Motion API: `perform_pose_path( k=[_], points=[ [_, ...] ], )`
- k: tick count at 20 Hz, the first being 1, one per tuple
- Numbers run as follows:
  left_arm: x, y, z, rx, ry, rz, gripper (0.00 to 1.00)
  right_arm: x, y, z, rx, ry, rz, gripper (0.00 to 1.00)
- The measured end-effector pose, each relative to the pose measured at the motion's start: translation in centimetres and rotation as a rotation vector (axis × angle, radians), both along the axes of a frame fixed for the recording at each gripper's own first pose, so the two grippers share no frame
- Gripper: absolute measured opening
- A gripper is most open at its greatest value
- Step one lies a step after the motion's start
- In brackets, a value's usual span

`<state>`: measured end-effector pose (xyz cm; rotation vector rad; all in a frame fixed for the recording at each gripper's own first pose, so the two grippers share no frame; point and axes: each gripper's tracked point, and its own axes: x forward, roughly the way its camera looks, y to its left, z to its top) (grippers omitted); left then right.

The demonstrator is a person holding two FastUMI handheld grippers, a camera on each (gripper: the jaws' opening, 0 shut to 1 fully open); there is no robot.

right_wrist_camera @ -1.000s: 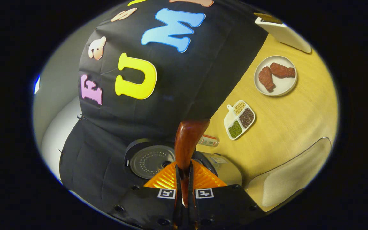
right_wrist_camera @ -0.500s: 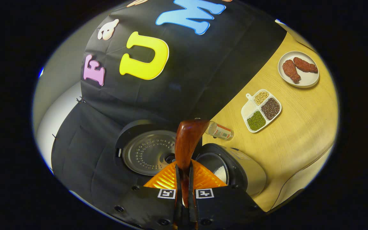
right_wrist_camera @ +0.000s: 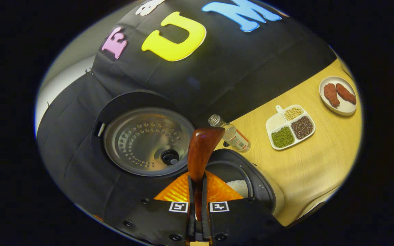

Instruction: Close the left gripper, press the button to open the rice cooker; take a wooden spoon from the chopstick holder with the right hand, scoop a spoonful of rice and pour it into the rice cooker, then put the wooden spoon back into the chopstick holder.

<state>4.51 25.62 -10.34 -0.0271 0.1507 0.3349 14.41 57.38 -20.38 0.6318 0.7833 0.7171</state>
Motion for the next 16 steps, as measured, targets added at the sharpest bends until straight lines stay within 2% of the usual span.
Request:
perform_pose_path(
  k=[6,16],
  points=[
    [-0.2,-0.3,-0.5,-0.002,0.009,-0.002,0.77,0.0,0.6,0.6,-0.161,-0.216,0.063,0.09],
    [-0.4,-0.2,-0.7,-0.012,0.001,0.005,0.77,-0.6,1.3,2.8,-0.371,-0.575,0.162,0.09]
  ],
)
